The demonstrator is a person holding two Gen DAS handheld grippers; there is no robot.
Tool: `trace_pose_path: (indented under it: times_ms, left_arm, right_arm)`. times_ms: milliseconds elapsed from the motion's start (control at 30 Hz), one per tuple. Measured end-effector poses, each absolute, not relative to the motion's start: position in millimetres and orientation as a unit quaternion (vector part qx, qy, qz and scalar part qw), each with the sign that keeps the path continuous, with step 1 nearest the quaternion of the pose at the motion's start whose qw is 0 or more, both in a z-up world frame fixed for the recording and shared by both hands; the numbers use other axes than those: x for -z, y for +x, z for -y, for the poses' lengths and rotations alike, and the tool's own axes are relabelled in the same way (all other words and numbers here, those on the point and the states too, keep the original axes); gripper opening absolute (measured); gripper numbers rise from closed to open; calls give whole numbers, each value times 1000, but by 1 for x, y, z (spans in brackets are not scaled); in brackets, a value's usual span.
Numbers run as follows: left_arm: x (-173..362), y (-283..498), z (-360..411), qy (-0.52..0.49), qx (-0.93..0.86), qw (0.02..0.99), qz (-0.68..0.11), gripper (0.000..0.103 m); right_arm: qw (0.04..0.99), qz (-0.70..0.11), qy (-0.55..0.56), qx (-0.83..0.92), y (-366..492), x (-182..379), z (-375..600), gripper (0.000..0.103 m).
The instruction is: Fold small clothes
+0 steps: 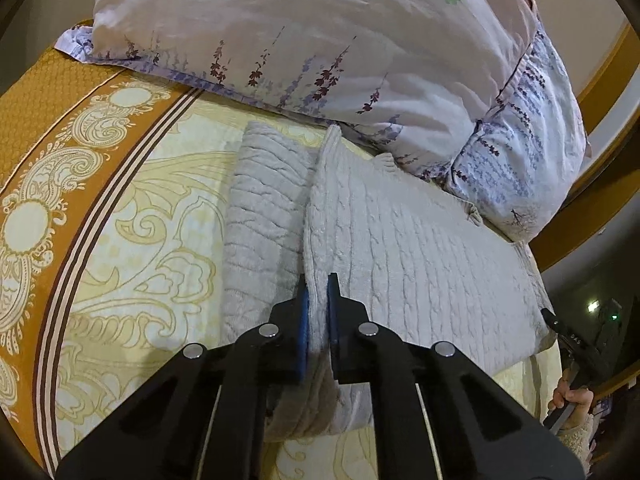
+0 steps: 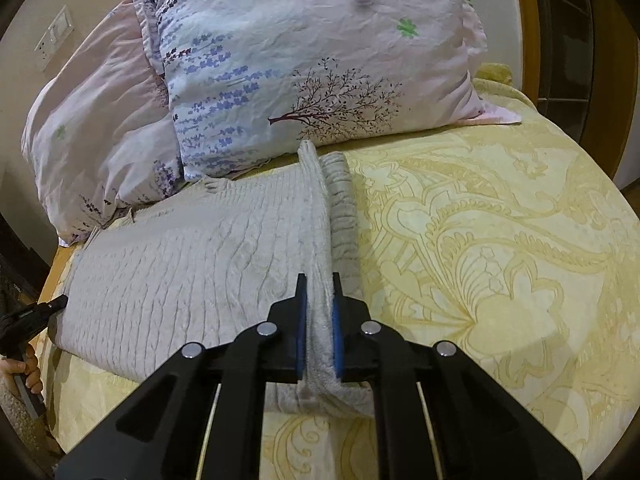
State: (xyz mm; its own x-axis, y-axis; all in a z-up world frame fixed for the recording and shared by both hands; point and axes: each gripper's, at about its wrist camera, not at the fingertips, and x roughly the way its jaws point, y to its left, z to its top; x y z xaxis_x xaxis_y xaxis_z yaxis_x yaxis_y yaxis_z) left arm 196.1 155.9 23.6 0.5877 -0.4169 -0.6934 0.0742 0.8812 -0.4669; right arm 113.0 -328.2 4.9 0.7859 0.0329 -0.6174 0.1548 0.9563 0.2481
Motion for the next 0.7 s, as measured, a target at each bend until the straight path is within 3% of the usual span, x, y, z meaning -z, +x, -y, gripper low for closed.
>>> trace_pose_path:
  times_ms: [433, 567, 600, 700]
  left_arm:
    - [-16, 183, -168, -209, 146, 868, -426, 7]
    - [-15, 183, -170, -219, 147, 866, -425, 10]
    - [-16, 182, -170, -220, 148, 865, -425, 10]
    - [-23, 180, -173, -226, 154, 866, -419, 32]
  right_arm:
    - [926, -351, 120, 75, 125, 5, 324, 12]
    - [925, -353, 86, 107, 127, 0, 318, 33]
    - [928, -345, 83, 111, 125, -5, 316, 33]
    - [944, -304, 69, 108, 118, -24, 308, 43]
